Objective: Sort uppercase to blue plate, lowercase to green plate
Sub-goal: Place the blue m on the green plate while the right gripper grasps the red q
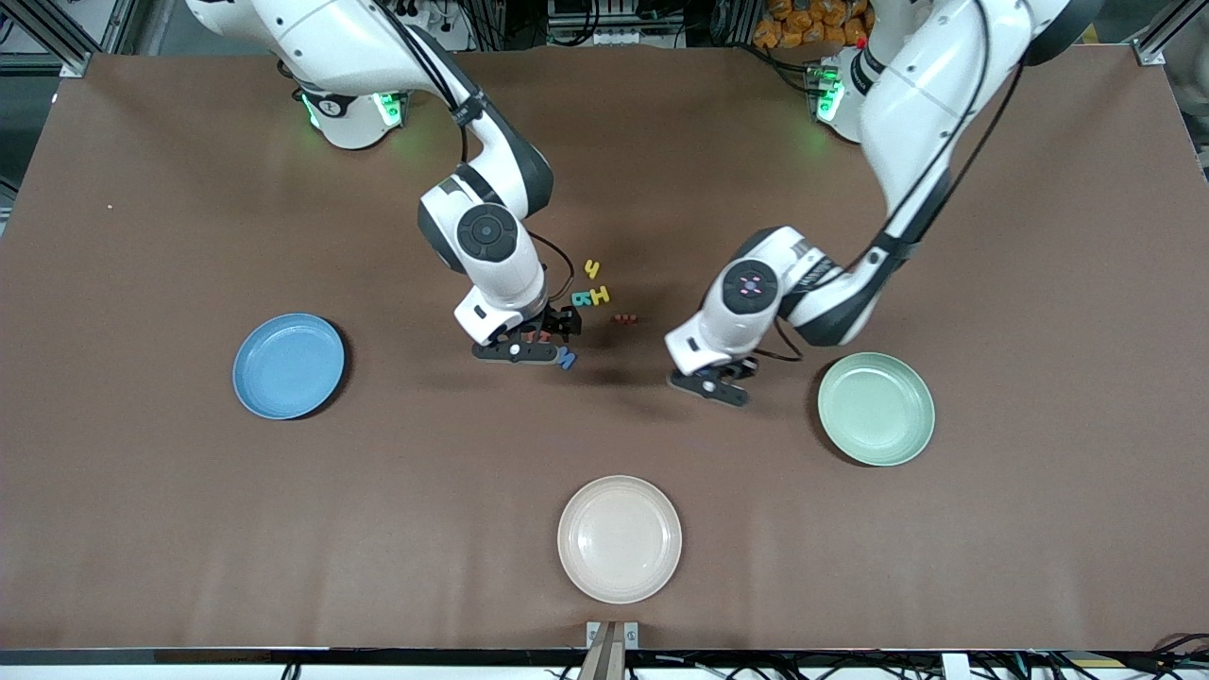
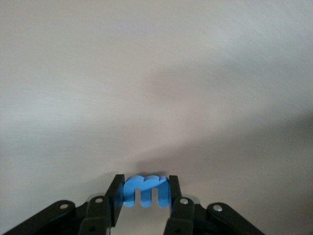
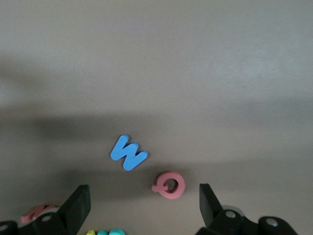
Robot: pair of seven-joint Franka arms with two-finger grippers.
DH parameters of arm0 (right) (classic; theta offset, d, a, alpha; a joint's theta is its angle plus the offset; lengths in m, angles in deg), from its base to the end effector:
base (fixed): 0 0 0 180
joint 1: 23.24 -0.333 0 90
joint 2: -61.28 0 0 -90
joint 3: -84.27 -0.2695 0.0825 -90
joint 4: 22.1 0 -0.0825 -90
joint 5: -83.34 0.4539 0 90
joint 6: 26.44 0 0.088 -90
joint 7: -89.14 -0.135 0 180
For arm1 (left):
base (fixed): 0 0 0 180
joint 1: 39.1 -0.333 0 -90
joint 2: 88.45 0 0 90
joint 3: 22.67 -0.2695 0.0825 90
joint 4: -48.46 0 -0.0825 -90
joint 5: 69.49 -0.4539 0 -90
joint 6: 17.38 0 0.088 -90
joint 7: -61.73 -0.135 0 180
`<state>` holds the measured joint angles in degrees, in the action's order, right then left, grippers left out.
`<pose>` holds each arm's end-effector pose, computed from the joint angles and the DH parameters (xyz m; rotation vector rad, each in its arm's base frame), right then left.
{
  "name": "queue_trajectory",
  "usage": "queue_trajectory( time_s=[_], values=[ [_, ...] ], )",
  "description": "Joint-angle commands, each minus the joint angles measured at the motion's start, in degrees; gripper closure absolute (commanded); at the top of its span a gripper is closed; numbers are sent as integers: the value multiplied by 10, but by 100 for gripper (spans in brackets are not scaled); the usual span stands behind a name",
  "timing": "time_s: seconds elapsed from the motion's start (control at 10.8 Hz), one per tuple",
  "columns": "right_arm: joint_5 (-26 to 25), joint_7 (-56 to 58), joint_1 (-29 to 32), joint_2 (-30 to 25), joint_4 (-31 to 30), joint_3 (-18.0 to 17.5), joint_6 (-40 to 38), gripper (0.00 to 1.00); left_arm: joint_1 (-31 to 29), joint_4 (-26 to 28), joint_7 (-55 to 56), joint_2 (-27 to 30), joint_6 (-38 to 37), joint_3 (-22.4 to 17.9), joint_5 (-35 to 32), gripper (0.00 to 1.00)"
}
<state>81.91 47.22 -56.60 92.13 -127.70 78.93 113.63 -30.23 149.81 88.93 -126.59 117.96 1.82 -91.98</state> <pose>0.5290 0.4247 0.1223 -3.0743 0.0804 -0.0466 0.5738 -0.3688 0.0984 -3.0960 0.4794 -0.0245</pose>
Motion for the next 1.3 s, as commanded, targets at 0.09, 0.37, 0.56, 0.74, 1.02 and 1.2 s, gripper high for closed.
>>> queue_trajectory(
  time_s=[0.09, 0.37, 0.56, 0.74, 1.02, 1.2],
  values=[
    [-51, 18, -4, 13, -25, 4, 50, 2, -90, 12, -38, 85, -65, 6, -8, 100],
    [-89, 44, -5, 26, -36, 4, 74, 2, -174, 13, -117, 72, -65, -1, -8, 100],
    [-91, 78, -2, 29, -42, 4, 75, 5, -193, 14, -120, 52, -65, -14, -8, 100],
    [-91, 85, -3, 29, -61, 3, 97, 6, -194, 13, -125, 40, -65, -35, -8, 50],
    [-89, 99, -3, 32, -72, 2, 101, 10, -188, 12, -119, 53, -65, -24, 13, 0],
    [-85, 98, -2, 32, -77, -7, 98, 17, -171, 11, -87, 60, -66, 10, 69, 0]
  ],
)
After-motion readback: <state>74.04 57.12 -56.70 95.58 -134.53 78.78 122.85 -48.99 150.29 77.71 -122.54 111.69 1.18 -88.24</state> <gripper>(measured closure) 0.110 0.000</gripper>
